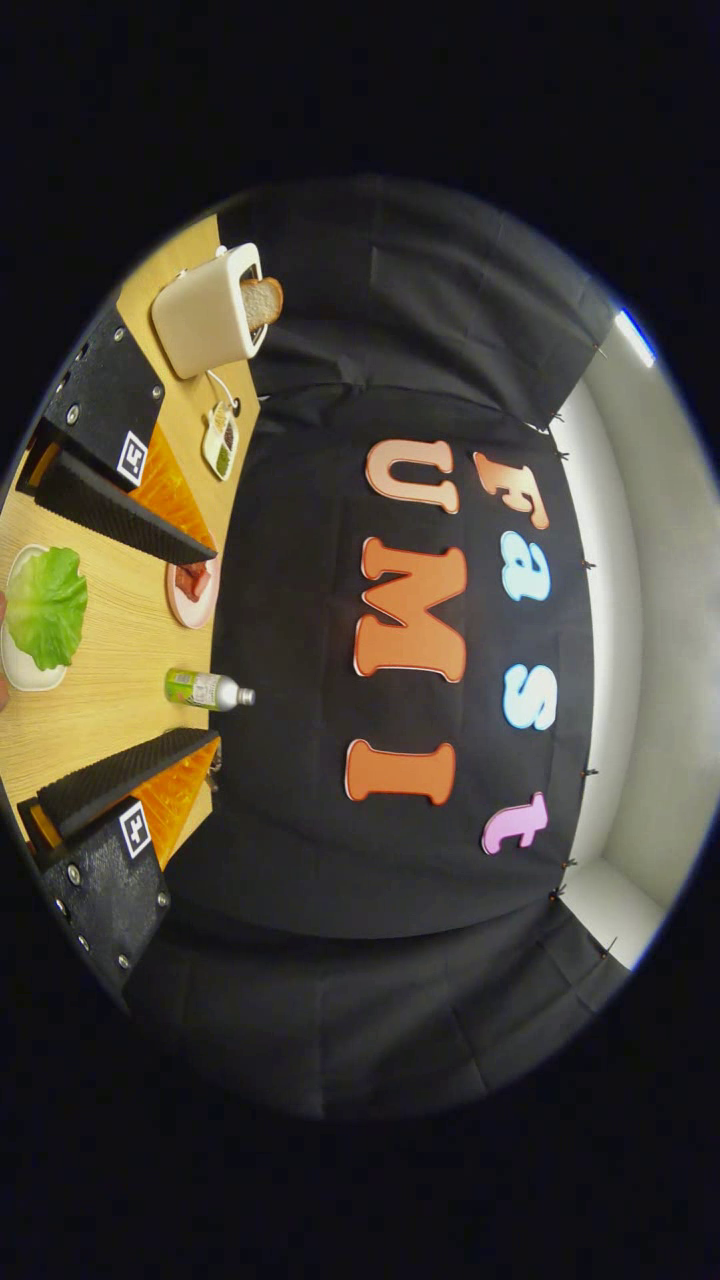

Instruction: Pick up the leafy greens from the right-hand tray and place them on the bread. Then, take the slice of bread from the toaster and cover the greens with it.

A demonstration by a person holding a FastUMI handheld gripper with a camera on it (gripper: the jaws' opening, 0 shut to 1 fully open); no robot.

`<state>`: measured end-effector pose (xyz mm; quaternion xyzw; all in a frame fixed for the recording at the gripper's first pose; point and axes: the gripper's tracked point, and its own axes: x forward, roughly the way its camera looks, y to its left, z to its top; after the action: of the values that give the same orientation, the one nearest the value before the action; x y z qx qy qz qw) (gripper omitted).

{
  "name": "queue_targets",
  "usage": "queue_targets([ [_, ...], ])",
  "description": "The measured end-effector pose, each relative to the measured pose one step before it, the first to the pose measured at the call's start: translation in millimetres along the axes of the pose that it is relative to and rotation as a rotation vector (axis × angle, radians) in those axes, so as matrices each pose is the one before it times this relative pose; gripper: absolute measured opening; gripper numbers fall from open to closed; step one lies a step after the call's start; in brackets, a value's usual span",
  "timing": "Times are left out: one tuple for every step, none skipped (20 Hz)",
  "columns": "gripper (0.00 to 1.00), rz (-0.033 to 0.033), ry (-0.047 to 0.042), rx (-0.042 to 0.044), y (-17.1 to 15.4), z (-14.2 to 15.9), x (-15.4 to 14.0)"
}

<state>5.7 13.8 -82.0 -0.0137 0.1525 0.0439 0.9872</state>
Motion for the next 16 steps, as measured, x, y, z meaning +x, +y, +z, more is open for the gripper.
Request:
queue_targets([
  [0.98, 0.01052, 0.04278, -0.00049, 1.68, -10.94, 3.61],
  [0.98, 0.01285, 0.04304, -0.00174, 1.27, -11.52, 4.17],
  [0.99, 0.01038, 0.04895, 0.0002, 1.2, -12.51, 4.11],
  [0.99, 0.01842, 0.04966, 0.00143, 3.06, -12.7, 4.53],
  [0.99, 0.01695, 0.04651, 0.00314, 3.13, -10.73, 3.47],
  [0.99, 0.01823, 0.04668, 0.00192, 2.51, -10.3, 3.47],
  [0.98, 0.01206, 0.04105, 0.00189, 1.98, -8.3, 3.33],
  [0.98, 0.01226, 0.03812, 0.0, 2.54, -7.11, 3.71],
  [0.99, 0.00645, 0.0346, -0.00082, 1.73, -6.83, 4.02],
  [0.98, 0.00806, 0.03359, -0.00401, 1.41, -8.28, 3.79],
  [0.99, 0.00388, 0.03259, -0.0039, 0.78, -7.41, 4.48],
  [0.99, 0.01103, 0.0296, -0.00251, 1.9, -8.13, 4.25],
  [0.99, 0.01088, 0.03796, 0.00311, 2.35, -8.1, 3.48],
  [0.98, 0.01606, 0.04396, 0.00468, 2.64, -9.89, 6.06],
  [0.99, 0.01133, 0.03752, 0.00576, 1.69, -7.9, 3.97],
  [0.99, 0.0084, 0.03508, 0.00545, 1.56, -7.5, 5.36],
])
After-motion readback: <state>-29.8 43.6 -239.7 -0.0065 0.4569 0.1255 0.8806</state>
